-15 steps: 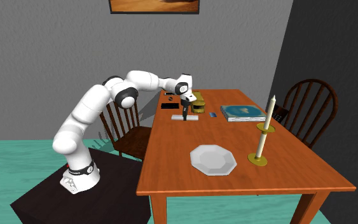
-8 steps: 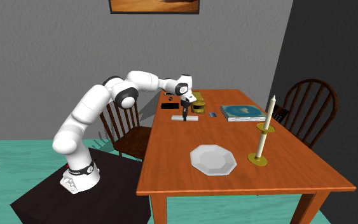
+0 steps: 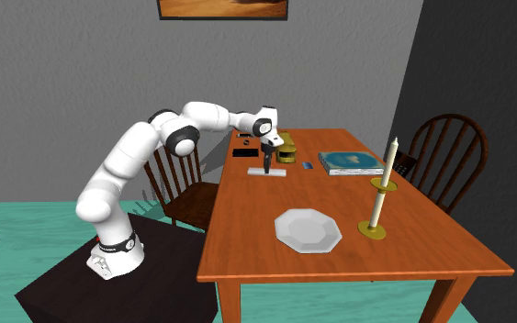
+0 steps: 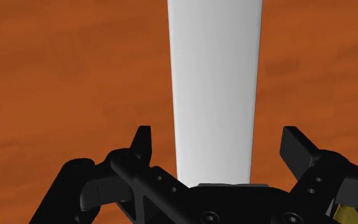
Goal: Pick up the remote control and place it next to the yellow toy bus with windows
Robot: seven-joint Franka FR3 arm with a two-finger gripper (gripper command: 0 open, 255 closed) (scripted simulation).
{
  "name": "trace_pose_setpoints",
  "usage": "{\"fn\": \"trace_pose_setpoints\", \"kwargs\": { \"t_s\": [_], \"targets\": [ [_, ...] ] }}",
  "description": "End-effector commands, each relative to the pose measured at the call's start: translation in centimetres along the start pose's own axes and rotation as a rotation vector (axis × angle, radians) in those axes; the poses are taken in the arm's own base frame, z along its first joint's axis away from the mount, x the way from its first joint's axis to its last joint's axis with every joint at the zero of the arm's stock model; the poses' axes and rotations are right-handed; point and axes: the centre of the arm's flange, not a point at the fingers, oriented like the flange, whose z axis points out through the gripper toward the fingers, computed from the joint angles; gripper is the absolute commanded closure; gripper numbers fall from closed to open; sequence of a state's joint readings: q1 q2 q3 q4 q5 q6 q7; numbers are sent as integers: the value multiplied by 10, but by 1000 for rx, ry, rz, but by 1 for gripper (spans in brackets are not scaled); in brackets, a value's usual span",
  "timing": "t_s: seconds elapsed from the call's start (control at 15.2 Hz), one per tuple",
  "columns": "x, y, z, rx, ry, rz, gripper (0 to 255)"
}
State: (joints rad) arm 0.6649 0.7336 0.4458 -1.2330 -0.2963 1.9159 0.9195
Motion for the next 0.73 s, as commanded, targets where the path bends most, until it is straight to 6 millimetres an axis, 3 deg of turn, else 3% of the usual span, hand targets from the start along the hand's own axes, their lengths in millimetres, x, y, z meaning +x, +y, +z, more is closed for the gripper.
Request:
{"fn": "trace_pose_setpoints", "kwargs": {
  "t_s": [0.0,0.13,0.66],
  "targets": [
    [0,0,-20,0,0,0,0],
    [0,0,-44,0,0,0,0],
    [0,0,-44,0,0,0,0]
  ]
}}
